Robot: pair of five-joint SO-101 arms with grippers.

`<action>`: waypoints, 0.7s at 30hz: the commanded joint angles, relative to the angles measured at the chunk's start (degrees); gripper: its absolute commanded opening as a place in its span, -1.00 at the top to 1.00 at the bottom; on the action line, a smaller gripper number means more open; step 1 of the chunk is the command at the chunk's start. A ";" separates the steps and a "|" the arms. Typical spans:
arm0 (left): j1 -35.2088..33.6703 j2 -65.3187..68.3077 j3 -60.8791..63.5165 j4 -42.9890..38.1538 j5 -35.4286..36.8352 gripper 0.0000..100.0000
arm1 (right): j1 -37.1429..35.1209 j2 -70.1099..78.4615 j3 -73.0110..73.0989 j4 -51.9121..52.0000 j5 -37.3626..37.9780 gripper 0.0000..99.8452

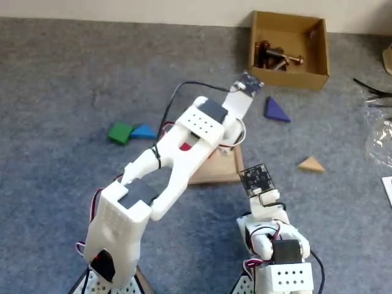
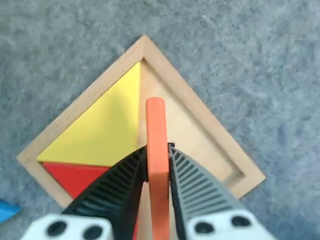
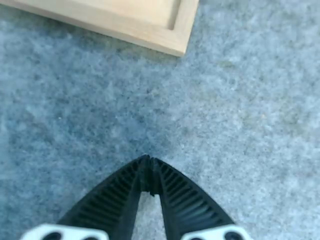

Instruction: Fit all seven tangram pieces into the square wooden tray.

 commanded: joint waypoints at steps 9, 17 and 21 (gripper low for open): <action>1.36 7.43 -9.89 0.53 0.09 0.99 | -0.66 -0.84 6.81 -1.71 -0.18 0.99; 1.27 13.49 -14.02 0.53 0.09 0.99 | -0.66 -0.84 6.81 -1.71 -0.18 0.99; 0.92 14.02 -14.73 0.53 0.00 0.99 | -0.66 -0.84 6.81 -1.71 -0.18 0.99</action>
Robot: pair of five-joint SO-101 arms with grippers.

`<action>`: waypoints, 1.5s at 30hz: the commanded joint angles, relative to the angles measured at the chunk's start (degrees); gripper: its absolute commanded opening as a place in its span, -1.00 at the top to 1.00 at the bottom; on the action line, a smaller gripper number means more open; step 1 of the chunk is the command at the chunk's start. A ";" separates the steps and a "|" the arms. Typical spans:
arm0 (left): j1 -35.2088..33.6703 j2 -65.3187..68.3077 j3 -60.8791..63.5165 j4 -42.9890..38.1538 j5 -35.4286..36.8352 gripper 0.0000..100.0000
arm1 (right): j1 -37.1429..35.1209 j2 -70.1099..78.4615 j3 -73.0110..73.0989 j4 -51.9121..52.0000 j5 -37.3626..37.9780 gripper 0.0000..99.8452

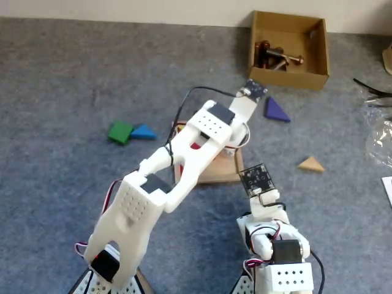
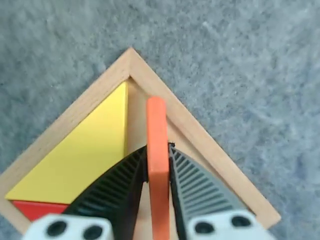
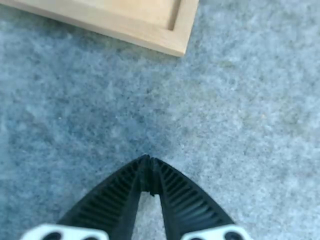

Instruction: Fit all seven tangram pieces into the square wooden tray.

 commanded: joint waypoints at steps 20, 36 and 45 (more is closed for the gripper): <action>0.48 -0.92 -2.86 0.88 0.44 0.67 | -0.66 -0.84 6.81 -1.71 -0.18 0.99; -1.27 -8.57 -2.51 3.78 0.53 0.67 | -0.66 -0.84 6.81 -1.71 -0.18 0.99; -6.20 -11.03 -2.95 4.13 0.18 0.66 | -0.66 -0.84 6.81 -1.71 -0.18 0.99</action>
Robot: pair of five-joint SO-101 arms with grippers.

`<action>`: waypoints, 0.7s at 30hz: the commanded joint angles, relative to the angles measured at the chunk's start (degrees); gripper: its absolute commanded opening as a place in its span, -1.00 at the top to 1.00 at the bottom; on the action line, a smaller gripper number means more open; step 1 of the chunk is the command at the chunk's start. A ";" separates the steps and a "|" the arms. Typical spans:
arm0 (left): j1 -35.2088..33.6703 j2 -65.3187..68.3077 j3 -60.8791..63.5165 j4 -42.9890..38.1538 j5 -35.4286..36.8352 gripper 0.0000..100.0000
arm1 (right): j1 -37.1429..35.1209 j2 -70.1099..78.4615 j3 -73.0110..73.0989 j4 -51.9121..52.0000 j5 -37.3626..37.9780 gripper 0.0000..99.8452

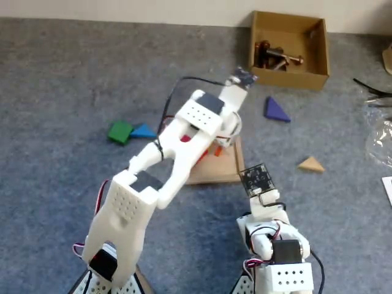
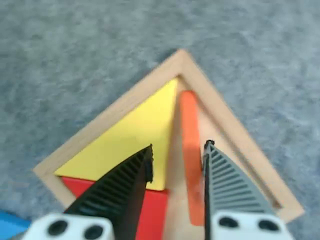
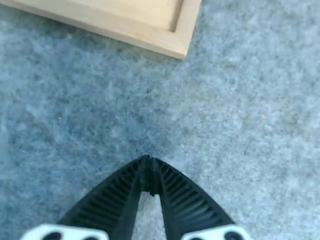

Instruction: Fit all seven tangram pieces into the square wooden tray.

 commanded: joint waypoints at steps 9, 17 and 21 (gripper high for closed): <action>-3.74 -13.67 -2.77 6.51 0.09 0.67 | -0.66 -0.84 6.81 -1.71 -0.18 0.99; -3.74 -12.09 0.31 8.44 0.09 0.67 | -0.66 -0.84 6.81 -1.71 -0.18 0.99; -3.82 -11.91 0.31 12.22 0.09 0.67 | -0.66 -0.84 6.81 -1.71 -0.18 0.99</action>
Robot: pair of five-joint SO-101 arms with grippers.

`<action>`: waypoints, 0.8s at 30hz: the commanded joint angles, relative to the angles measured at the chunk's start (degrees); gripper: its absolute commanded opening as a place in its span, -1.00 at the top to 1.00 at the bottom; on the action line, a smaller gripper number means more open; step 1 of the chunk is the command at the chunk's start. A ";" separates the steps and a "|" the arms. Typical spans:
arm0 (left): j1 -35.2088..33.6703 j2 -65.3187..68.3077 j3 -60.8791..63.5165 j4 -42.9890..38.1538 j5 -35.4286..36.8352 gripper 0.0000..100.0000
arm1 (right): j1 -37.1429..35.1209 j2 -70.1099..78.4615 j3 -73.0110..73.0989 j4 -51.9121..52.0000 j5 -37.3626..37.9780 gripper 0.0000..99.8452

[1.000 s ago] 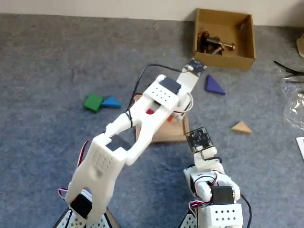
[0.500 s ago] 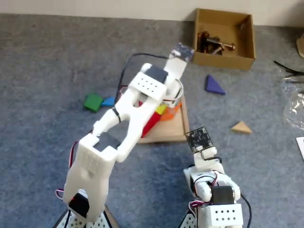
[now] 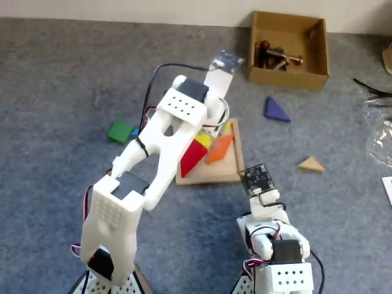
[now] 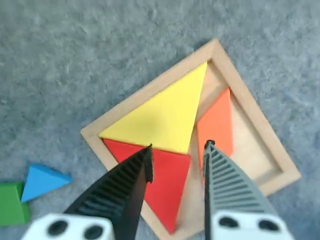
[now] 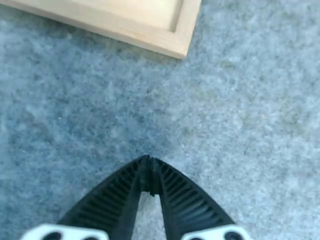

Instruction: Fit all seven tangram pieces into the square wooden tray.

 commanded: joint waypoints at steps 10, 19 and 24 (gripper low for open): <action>-0.13 -2.33 -1.27 13.10 -4.40 0.99 | -0.66 -0.84 6.81 -1.71 -0.18 0.99; 3.82 -2.15 -1.10 17.41 -18.29 0.99 | -0.66 -0.84 6.81 -1.71 -0.18 0.99; 5.49 -2.15 0.22 17.14 -18.29 0.99 | -0.66 -0.84 6.81 -1.71 -0.18 0.99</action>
